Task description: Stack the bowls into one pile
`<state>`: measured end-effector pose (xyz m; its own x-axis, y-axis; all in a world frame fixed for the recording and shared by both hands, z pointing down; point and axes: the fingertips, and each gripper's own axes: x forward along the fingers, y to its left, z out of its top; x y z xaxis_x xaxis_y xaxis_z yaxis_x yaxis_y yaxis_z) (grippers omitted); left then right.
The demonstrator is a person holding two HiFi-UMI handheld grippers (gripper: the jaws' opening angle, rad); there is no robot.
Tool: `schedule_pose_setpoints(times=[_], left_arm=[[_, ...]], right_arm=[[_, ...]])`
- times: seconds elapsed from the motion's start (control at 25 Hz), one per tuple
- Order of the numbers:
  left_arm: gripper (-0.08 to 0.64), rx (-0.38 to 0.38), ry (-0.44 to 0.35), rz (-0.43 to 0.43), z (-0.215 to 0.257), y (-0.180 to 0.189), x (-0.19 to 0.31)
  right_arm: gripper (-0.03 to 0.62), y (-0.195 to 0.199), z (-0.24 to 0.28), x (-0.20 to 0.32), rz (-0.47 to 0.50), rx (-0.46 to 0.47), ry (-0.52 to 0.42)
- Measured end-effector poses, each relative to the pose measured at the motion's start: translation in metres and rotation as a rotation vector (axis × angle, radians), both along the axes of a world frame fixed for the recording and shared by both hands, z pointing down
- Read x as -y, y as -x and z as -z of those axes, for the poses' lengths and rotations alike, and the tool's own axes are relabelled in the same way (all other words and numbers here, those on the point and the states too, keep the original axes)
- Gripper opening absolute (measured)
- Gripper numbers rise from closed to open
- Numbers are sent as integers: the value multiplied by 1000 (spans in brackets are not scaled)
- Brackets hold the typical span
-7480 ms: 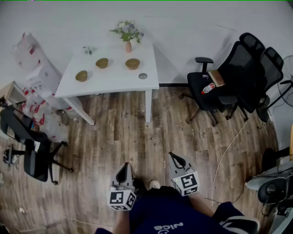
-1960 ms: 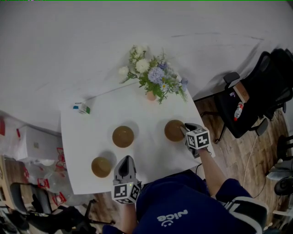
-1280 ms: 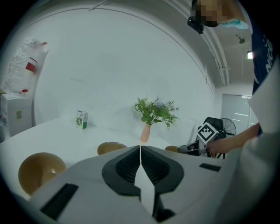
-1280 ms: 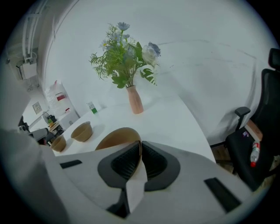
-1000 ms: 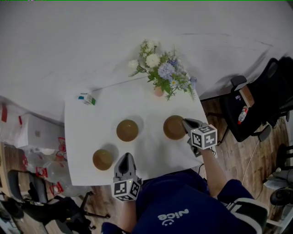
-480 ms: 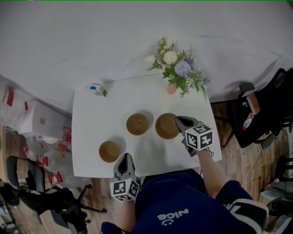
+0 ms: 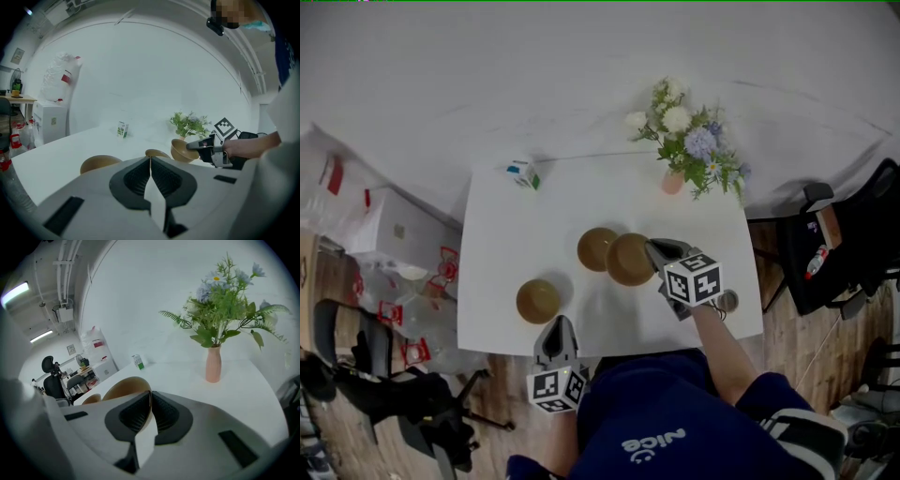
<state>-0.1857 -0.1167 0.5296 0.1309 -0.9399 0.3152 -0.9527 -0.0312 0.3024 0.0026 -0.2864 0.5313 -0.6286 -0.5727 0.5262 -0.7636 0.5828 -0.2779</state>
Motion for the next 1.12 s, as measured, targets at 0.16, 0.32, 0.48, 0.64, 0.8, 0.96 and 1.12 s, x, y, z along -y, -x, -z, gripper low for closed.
schedule_pose_setpoints(times=[0.16,0.32,0.48,0.64,0.8,0.96,1.12], left_arm=[[25,0,4,31,-1,12,-10],[25,9,15,64,-3,25,-23],[25,13,27,103,-7,39,-38],[25,20,38,139,-10,53,-50],[25,26,47,164,-11,63,-58],[25,30,47,175,-12,69,-61],[25,34,52,178,-13,71,-62]], right_arm=[[37,23,0,4,29,-2,-9],[37,42,-3,11,53,-5,-11],[37,56,-14,21,60,-11,15],[37,68,-25,27,69,-35,28],[37,75,-35,35,53,-49,38],[37,80,-45,40,45,-65,48],[38,81,-51,45,25,-92,42]])
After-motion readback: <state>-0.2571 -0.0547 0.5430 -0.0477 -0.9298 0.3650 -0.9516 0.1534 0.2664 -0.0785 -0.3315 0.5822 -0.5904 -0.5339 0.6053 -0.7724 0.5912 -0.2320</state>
